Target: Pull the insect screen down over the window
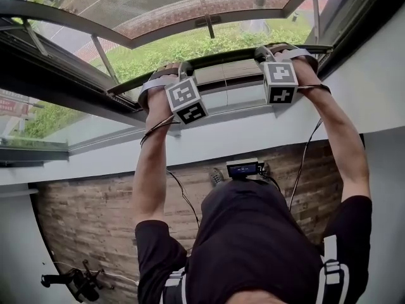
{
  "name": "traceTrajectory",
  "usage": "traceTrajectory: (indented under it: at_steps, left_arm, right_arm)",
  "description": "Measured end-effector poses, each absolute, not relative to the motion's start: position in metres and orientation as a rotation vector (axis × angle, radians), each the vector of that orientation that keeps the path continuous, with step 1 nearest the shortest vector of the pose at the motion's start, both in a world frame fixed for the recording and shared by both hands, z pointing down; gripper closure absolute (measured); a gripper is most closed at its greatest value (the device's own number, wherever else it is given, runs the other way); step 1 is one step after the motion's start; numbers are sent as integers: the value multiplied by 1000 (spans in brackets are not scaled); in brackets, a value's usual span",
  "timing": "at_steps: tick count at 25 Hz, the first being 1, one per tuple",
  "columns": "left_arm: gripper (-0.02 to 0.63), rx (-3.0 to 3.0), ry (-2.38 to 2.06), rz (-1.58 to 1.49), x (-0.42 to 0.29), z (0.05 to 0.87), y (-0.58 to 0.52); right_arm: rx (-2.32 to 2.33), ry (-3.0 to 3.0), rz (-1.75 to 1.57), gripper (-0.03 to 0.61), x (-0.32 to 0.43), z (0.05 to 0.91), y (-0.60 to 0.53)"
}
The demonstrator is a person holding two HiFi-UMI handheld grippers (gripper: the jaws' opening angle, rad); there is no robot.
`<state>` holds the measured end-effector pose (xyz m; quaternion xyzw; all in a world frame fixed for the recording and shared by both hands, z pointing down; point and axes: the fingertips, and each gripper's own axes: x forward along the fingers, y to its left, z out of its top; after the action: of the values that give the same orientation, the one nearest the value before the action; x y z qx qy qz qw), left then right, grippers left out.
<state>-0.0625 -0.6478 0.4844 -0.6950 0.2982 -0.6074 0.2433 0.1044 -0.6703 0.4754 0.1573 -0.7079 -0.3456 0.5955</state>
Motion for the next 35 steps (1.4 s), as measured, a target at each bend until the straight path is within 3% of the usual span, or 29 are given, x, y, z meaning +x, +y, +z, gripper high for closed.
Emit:
traceTrajectory:
  at_steps: [35]
  left_arm:
    - [594, -2042, 754, -1808, -63, 621, -640]
  right_arm:
    - [294, -1606, -640, 555, 104, 611, -664]
